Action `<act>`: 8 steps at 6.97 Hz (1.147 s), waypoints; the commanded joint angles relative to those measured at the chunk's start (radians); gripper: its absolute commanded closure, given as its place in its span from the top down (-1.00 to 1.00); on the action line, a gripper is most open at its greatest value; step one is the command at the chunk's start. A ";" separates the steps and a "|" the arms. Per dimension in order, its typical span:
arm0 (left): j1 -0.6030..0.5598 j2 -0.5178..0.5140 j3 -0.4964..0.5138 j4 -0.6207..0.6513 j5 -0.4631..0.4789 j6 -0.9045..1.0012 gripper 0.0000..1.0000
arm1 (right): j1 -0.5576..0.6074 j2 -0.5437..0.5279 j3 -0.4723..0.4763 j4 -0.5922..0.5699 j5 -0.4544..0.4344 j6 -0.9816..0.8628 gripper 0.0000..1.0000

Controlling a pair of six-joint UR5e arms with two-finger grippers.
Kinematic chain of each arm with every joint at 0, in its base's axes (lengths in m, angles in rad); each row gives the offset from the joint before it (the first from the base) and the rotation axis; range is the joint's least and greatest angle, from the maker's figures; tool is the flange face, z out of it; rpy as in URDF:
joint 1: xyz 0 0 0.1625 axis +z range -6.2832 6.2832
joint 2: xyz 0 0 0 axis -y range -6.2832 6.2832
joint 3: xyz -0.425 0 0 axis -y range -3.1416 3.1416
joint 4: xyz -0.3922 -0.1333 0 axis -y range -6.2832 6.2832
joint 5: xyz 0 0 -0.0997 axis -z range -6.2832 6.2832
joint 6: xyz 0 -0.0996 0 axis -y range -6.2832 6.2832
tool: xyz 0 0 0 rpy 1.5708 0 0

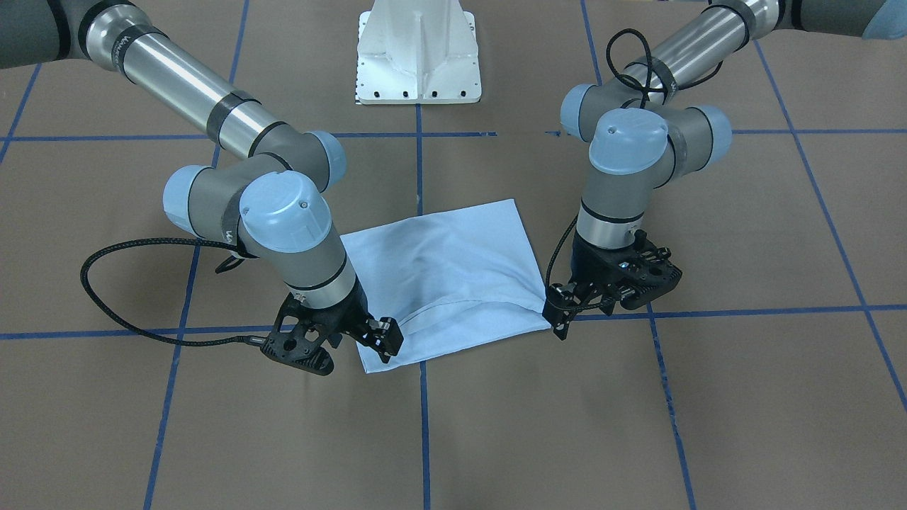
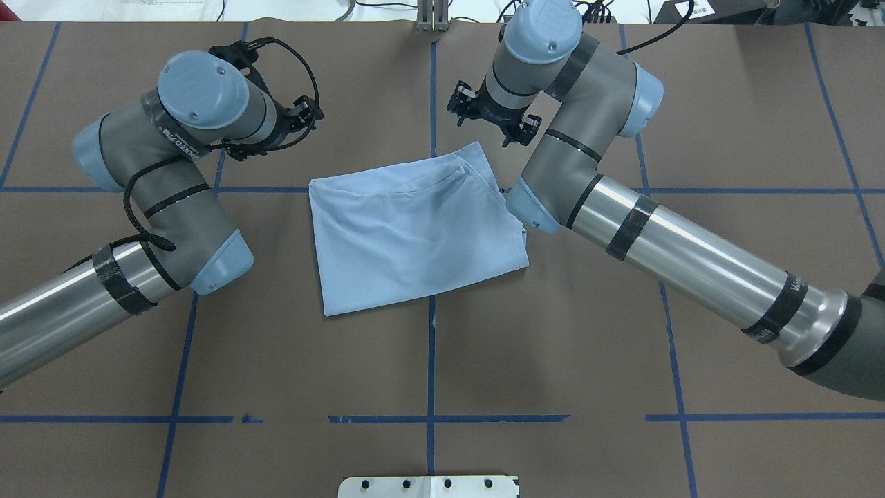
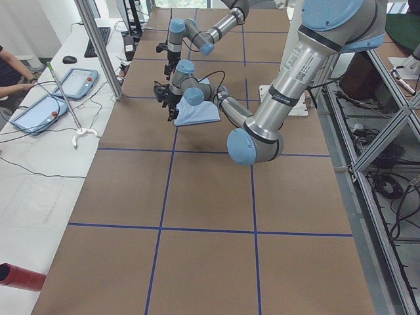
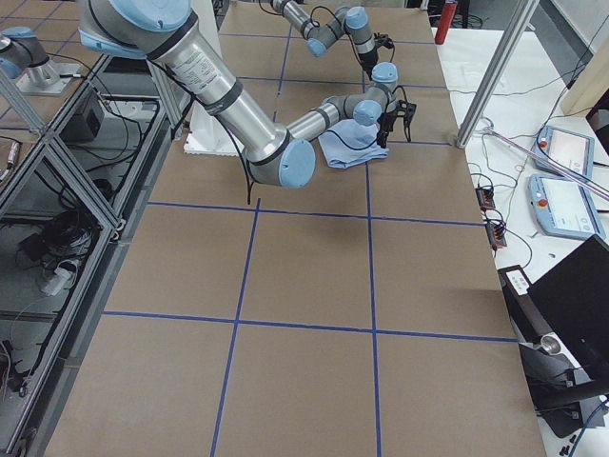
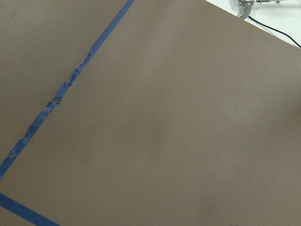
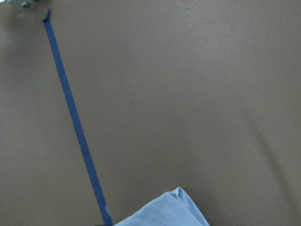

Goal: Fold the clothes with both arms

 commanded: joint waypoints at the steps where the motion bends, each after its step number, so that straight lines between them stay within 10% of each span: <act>1: -0.122 0.055 -0.075 0.014 -0.167 0.240 1.00 | 0.056 0.001 0.007 -0.031 0.056 -0.168 1.00; 3: -0.338 0.187 -0.136 0.030 -0.325 0.686 1.00 | 0.254 -0.198 0.146 -0.163 0.183 -0.688 1.00; 8: -0.808 0.325 -0.067 0.181 -0.346 1.599 1.00 | 0.682 -0.647 0.242 -0.221 0.406 -1.420 1.00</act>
